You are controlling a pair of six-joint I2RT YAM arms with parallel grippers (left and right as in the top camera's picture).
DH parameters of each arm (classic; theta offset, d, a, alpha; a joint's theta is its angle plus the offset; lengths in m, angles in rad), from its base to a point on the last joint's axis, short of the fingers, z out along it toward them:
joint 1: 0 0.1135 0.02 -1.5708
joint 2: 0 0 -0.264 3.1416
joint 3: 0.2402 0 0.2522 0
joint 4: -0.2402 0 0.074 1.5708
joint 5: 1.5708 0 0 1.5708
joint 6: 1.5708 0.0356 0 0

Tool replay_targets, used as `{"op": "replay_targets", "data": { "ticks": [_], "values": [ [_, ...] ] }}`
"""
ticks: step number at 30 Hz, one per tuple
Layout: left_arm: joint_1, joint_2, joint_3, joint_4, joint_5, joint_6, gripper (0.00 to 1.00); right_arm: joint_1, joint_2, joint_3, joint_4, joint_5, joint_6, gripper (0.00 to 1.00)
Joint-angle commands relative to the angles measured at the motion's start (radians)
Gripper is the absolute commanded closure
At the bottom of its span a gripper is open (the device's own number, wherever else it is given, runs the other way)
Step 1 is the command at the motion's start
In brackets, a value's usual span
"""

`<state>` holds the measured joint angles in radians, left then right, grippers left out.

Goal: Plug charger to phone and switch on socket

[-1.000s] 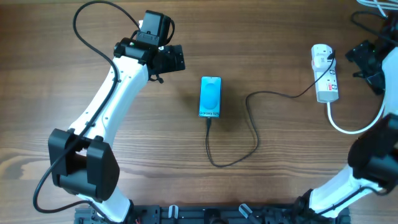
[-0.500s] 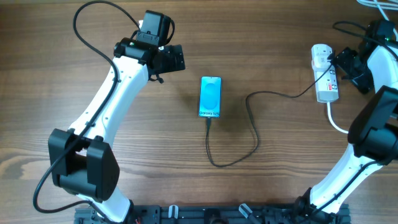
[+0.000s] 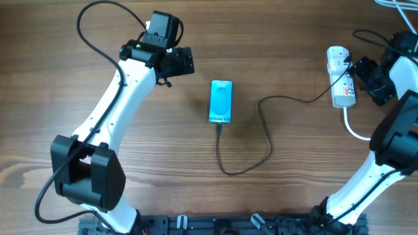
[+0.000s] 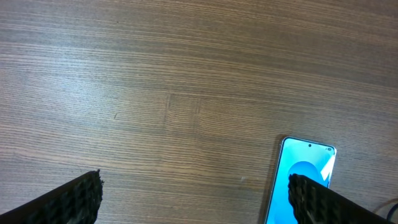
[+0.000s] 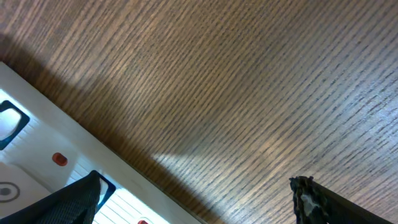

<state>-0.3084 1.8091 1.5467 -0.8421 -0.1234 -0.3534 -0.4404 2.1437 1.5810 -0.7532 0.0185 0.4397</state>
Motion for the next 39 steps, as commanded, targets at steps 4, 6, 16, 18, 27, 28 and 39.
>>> {"op": "replay_targets", "data": {
  "ticks": [4,6,16,18,27,28,39],
  "values": [
    [-0.001,0.007,-0.002,0.0,-0.016,0.005,0.0,0.002,0.026,-0.01,0.006,-0.063,-0.023,0.0],
    [-0.001,0.007,-0.002,0.0,-0.017,0.005,0.0,0.002,0.026,-0.01,0.005,-0.069,-0.043,0.0],
    [-0.001,0.007,-0.002,0.0,-0.017,0.005,0.0,0.005,0.027,-0.019,0.002,-0.104,-0.066,0.0],
    [-0.001,0.007,-0.002,0.0,-0.017,0.005,0.0,0.005,0.027,-0.019,-0.003,-0.106,-0.071,0.0],
    [-0.001,0.007,-0.002,0.0,-0.017,0.005,0.0,0.005,0.028,-0.047,0.014,-0.106,-0.071,0.0],
    [-0.001,0.007,-0.002,0.0,-0.017,0.005,0.0,0.005,0.028,-0.058,0.028,-0.106,-0.07,0.0],
    [-0.001,0.007,-0.002,0.0,-0.017,0.005,0.0,0.001,-0.121,-0.049,-0.084,-0.083,0.017,0.0]
  ]
}}
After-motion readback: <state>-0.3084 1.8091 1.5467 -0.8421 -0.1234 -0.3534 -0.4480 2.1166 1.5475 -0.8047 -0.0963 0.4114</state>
